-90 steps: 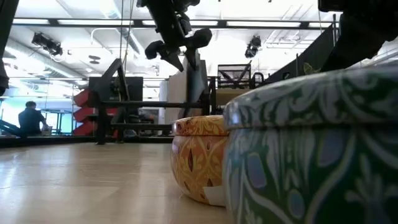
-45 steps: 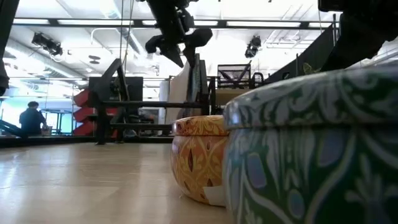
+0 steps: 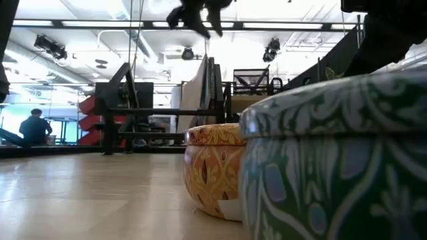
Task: Stock shelves
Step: Put the green stapler under the shelf
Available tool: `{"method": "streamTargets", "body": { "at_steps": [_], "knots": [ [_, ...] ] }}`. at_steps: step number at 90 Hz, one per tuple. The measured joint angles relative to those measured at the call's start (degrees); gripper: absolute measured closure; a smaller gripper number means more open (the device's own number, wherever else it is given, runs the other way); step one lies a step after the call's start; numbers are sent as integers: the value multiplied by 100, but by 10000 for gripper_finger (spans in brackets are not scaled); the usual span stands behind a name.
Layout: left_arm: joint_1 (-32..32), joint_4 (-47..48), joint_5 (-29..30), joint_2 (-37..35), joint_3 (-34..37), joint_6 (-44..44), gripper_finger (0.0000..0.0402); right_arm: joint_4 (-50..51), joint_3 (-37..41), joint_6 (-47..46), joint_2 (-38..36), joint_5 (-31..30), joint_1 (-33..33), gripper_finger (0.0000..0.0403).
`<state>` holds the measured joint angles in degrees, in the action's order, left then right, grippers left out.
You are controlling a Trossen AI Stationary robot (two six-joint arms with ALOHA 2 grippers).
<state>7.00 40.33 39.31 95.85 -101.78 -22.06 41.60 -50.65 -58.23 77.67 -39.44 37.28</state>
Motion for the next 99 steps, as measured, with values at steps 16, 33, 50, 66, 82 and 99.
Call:
{"method": "streamTargets", "body": {
  "at_steps": [16, 33, 50, 66, 82, 99],
  "knots": [
    [-883, 41, -31, 0, -127, 264, 241, -257, 0, 642, 0, 495, 231, 379],
    [-2131, 401, -53, 203, -112, -66, 241, -1232, 0, 2262, 0, 1683, 669, 316],
    [-3230, 187, -1, 817, -105, -666, 241, -2038, -4, 2996, 314, 1999, 1135, 233],
    [-3894, -548, 101, 1586, -102, -836, 241, -2894, -210, 3394, 1132, 2322, 1134, 158],
    [-4089, -1132, 251, 1990, -96, -351, 241, -2526, -844, 4359, 1956, 2614, 963, 124],
    [-4026, -1134, 372, 1960, -98, -361, 241, -2002, -1319, 5231, 2372, 2441, 826, 129]
  ]
}}
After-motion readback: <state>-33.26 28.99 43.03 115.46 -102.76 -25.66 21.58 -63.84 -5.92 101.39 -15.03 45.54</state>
